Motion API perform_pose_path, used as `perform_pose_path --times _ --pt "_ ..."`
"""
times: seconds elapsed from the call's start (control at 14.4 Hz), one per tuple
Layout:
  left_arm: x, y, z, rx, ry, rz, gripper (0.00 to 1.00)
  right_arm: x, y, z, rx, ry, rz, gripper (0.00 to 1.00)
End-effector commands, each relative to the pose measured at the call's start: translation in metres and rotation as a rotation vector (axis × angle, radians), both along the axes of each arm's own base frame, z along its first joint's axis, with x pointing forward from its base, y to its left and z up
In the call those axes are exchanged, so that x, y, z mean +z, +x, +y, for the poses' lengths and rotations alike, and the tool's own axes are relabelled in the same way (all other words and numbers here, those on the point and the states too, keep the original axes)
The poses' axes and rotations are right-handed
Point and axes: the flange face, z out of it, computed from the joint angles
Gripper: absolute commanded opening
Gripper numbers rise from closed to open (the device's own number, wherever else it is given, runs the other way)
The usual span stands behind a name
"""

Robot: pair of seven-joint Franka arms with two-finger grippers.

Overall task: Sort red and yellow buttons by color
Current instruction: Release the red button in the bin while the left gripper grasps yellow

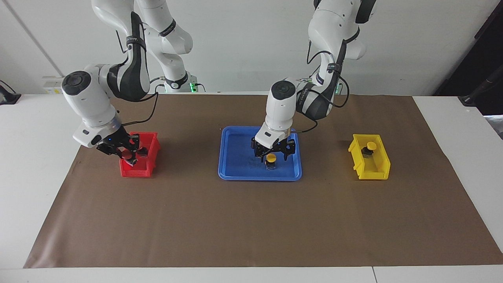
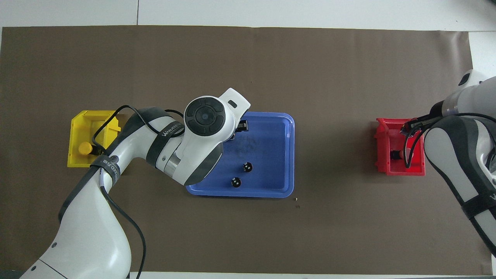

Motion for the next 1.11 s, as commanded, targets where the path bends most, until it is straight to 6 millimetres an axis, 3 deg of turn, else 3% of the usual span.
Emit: perform_pose_path --times 0.0,0.14,0.42,0.63,0.9,1.04 --pt "-0.006 0.002 -0.001 0.006 0.019 -0.013 0.13 -0.005 -0.017 0.008 0.000 0.029 -0.021 0.22" --pt "-0.014 -0.009 -0.004 -0.008 0.042 0.013 0.03 -0.016 -0.020 0.017 0.000 0.037 -0.045 0.22" --pt "-0.011 -0.011 -0.007 0.010 0.044 0.020 0.01 -0.032 -0.022 0.021 0.006 0.034 -0.083 0.22" --pt "0.030 0.014 0.012 0.044 0.080 0.047 0.01 -0.037 -0.024 0.015 0.005 0.034 -0.076 0.22" --pt "0.106 0.058 0.140 -0.032 0.099 0.080 0.01 -0.047 -0.034 0.014 0.000 0.033 -0.068 0.22" --pt "0.121 0.076 0.208 -0.101 0.105 0.098 0.01 -0.047 -0.035 0.013 0.000 0.033 -0.069 0.25"
